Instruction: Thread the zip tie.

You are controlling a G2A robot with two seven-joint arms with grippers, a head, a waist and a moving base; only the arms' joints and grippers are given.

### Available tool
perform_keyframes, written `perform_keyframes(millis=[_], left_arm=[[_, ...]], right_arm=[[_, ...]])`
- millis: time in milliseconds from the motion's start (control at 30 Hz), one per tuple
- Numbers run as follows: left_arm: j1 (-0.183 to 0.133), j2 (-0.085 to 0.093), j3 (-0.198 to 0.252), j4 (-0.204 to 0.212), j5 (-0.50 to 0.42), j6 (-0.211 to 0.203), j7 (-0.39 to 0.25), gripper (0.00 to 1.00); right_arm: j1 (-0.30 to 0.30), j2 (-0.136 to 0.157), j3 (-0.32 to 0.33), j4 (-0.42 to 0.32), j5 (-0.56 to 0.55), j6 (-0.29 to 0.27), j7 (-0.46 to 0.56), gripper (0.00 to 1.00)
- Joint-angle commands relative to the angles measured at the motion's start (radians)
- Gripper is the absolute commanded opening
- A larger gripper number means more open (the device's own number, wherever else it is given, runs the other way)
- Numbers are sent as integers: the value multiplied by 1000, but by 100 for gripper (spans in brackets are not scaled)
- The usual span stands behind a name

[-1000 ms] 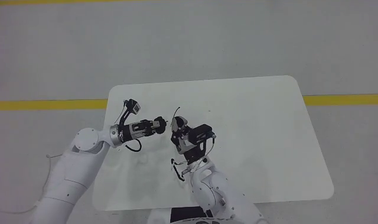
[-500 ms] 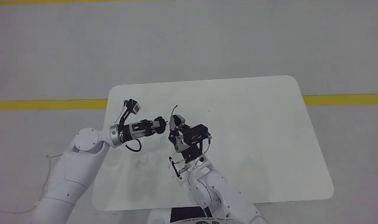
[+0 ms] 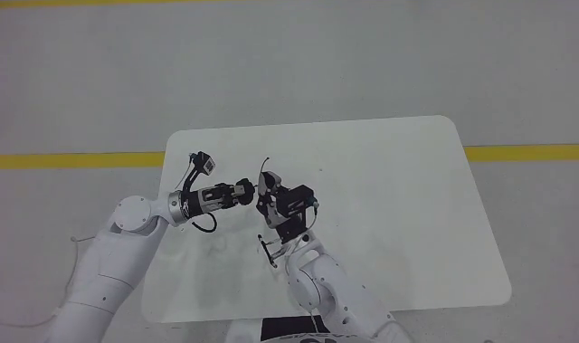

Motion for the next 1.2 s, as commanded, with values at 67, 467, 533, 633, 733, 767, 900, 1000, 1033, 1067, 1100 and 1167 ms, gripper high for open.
perform_keyframes(millis=[67, 467, 533, 633, 733, 767, 900, 1000, 1033, 1067, 1100, 1167], left_arm=[[0, 0, 0, 0, 0, 0, 0, 0], [0, 0, 0, 0, 0, 0, 0, 0], [0, 0, 0, 0, 0, 0, 0, 0], [0, 0, 0, 0, 0, 0, 0, 0], [0, 0, 0, 0, 0, 0, 0, 0], [0, 0, 0, 0, 0, 0, 0, 0], [0, 0, 0, 0, 0, 0, 0, 0], [0, 0, 0, 0, 0, 0, 0, 0], [0, 0, 0, 0, 0, 0, 0, 0], [0, 0, 0, 0, 0, 0, 0, 0], [0, 0, 0, 0, 0, 0, 0, 0], [0, 0, 0, 0, 0, 0, 0, 0]], right_arm=[[7, -3, -3, 10, 4, 2, -3, 0], [20, -10, -13, 19, -5, 7, 3, 0], [19, -11, -14, 19, -8, 9, 3, 0], [16, -11, -13, 18, -10, 14, 3, 0], [13, -11, -11, 15, -12, 15, 3, 0], [12, -11, -11, 15, -12, 15, 4, 0], [11, -11, -8, 18, -14, 12, 6, 0], [11, -12, -6, 22, -13, 10, 6, 0], [12, -12, -5, 23, -13, 10, 6, 0], [12, -12, -5, 24, -12, 9, 6, 0], [11, -13, -5, 24, -12, 9, 5, 0], [10, -13, -5, 24, -13, 9, 5, 0]])
